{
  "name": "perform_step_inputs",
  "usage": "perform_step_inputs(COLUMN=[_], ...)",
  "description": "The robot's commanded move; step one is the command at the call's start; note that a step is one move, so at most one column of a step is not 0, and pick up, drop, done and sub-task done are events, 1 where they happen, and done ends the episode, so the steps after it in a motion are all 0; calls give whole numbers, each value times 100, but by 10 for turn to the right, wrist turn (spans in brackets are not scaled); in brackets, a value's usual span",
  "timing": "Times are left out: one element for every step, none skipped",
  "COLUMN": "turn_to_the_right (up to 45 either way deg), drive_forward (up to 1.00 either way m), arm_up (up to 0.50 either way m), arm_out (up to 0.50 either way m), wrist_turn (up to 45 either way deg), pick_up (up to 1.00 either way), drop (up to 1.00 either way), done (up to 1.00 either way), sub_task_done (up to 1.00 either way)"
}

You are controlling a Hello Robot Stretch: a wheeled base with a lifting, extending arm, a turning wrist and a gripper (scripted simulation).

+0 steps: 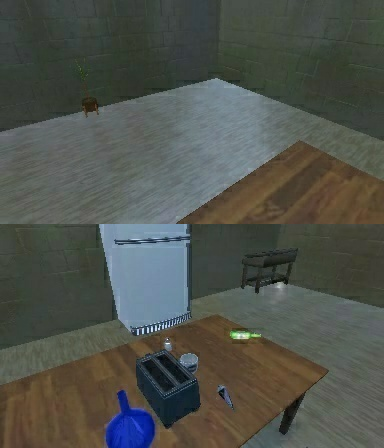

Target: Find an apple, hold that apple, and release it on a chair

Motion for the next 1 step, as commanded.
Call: perform_step_inputs(turn_to_the_right=[0], drive_forward=[0], arm_up=[10], arm_out=[0], wrist_turn=[0], pick_up=[0], drop=[0], done=[0], sub_task_done=[0])
